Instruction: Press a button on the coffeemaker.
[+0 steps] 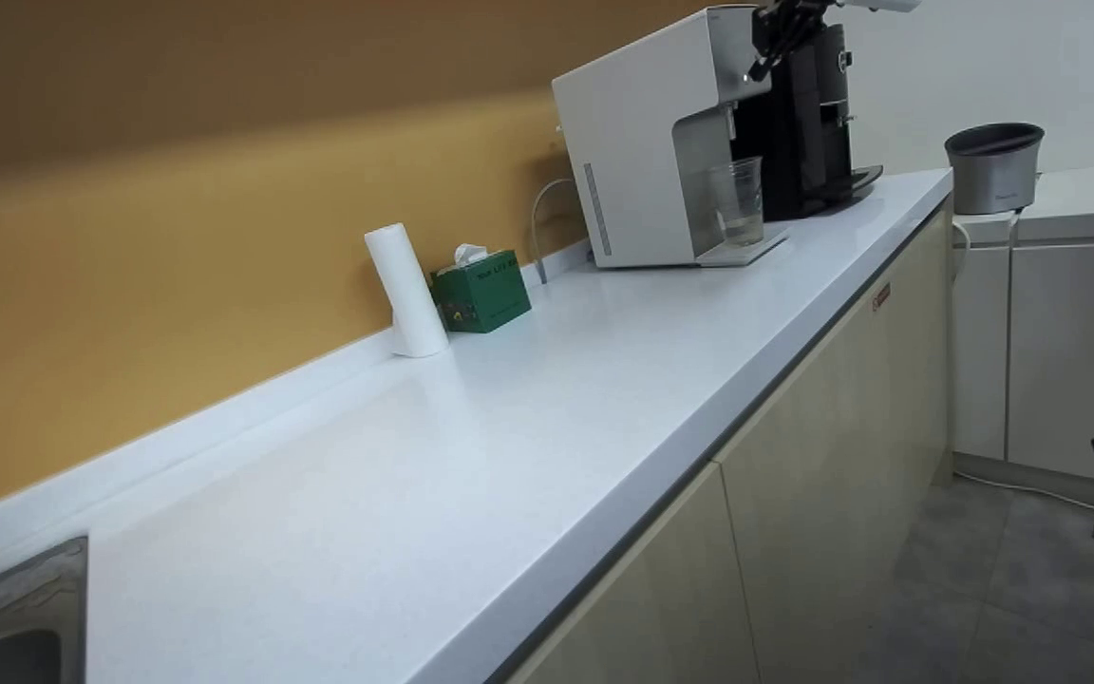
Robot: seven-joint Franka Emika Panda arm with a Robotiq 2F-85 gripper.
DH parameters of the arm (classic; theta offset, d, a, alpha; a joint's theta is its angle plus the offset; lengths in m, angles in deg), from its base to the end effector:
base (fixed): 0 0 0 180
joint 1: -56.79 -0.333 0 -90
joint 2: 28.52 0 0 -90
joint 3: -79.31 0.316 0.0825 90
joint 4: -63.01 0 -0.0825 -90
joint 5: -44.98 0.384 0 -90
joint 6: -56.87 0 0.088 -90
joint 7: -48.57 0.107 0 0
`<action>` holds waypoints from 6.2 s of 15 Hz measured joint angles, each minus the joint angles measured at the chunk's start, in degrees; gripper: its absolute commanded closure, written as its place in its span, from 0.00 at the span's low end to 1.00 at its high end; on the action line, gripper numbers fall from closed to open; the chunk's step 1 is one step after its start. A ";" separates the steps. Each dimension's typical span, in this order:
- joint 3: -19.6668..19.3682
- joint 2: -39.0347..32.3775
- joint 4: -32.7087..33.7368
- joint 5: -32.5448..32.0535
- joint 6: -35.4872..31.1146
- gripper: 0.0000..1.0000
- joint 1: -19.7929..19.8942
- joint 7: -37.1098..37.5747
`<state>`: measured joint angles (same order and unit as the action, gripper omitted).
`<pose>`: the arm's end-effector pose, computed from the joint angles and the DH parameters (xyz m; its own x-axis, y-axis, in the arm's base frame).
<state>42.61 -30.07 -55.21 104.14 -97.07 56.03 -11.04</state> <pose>0.4627 -0.3664 0.4785 0.5820 -0.3428 0.7374 -0.2922 -0.9344 -0.2037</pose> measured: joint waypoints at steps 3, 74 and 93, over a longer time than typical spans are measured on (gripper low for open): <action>0.00 -1.18 0.99 2.24 0.90 1.00 0.32 -1.43; 13.98 6.72 -4.96 -6.82 0.81 1.00 14.10 7.75; 14.01 -1.54 2.06 1.68 -0.31 1.00 13.82 4.72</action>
<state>56.62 -31.62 -53.14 105.82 -97.38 69.86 -6.31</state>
